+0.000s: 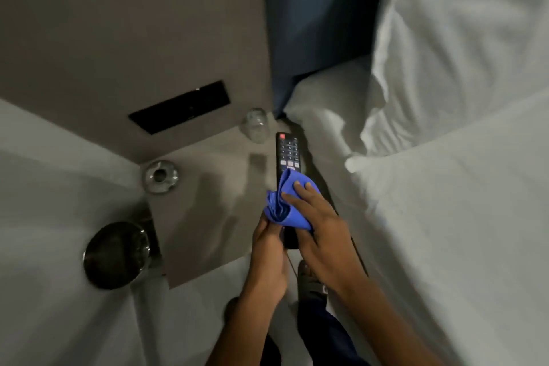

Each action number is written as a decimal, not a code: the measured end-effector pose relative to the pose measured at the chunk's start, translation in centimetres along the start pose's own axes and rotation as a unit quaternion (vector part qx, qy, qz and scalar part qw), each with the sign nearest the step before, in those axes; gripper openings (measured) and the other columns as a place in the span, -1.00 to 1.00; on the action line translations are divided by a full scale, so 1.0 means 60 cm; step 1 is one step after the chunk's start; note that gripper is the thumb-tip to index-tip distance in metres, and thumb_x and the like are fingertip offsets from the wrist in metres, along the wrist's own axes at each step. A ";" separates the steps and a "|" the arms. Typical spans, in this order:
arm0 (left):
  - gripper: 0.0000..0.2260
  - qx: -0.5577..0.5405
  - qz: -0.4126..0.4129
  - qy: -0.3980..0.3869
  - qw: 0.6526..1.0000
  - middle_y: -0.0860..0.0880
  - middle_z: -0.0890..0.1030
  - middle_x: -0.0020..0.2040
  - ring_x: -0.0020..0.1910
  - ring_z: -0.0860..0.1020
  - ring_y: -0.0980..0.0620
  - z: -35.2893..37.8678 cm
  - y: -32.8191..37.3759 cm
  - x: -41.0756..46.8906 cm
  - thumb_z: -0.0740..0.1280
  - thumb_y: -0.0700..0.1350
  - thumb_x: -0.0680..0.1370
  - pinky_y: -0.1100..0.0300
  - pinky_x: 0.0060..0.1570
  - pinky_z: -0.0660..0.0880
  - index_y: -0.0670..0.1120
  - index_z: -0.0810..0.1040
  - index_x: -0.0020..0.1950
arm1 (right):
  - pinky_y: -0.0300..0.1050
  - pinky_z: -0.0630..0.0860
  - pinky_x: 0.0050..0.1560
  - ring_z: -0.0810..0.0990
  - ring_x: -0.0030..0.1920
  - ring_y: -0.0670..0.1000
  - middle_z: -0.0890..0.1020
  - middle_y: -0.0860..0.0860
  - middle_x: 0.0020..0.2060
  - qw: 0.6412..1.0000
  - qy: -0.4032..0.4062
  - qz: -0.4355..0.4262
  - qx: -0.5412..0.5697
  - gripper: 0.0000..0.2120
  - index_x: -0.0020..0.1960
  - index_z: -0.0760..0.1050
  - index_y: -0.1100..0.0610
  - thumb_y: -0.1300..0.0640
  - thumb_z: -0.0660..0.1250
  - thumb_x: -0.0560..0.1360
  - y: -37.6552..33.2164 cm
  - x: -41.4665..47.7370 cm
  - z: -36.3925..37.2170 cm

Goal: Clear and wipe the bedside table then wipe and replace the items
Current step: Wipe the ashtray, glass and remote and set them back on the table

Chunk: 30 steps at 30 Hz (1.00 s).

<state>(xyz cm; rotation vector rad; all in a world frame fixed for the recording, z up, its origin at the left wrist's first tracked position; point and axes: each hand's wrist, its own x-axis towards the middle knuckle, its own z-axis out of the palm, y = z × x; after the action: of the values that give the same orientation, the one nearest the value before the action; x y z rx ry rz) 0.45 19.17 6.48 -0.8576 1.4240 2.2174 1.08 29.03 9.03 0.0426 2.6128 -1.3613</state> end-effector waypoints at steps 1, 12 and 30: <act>-0.73 -0.037 0.000 0.002 0.999 -0.11 0.70 0.13 0.11 0.66 -0.05 -0.017 0.014 0.002 0.24 -0.08 0.59 0.10 0.03 0.57 -0.09 0.61 0.23 | -0.23 0.10 0.47 0.21 0.52 -0.03 0.38 0.02 0.47 1.000 -0.013 -0.013 0.008 -0.43 0.40 0.46 0.06 0.36 0.20 0.42 -0.014 -0.001 0.013; -0.76 0.050 0.091 0.138 0.985 -0.05 0.71 0.00 -0.08 0.68 0.02 -0.213 0.093 0.037 0.17 -0.16 0.65 0.11 -0.06 0.58 0.08 0.62 0.09 | -0.13 0.53 0.20 0.61 0.17 -0.10 0.70 -0.08 0.10 0.983 -0.123 0.025 0.137 -0.53 0.14 0.65 0.00 0.35 0.19 0.38 -0.069 -0.060 0.095; -0.52 0.483 0.222 0.104 0.841 0.08 0.42 0.16 0.05 0.50 0.22 -0.211 0.090 -0.003 0.36 0.21 0.48 0.20 0.03 0.49 0.19 0.40 0.37 | 0.13 0.54 0.05 0.64 -0.08 0.12 0.70 0.10 -0.13 0.852 0.055 0.250 0.456 -0.83 -0.04 0.57 0.11 0.28 0.23 0.48 -0.097 0.078 0.152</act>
<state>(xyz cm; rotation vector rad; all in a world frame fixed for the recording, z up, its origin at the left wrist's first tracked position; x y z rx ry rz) 1.09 5.40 6.43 -0.4106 2.6740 1.2790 -2.75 17.95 7.79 0.8737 1.5701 -2.2188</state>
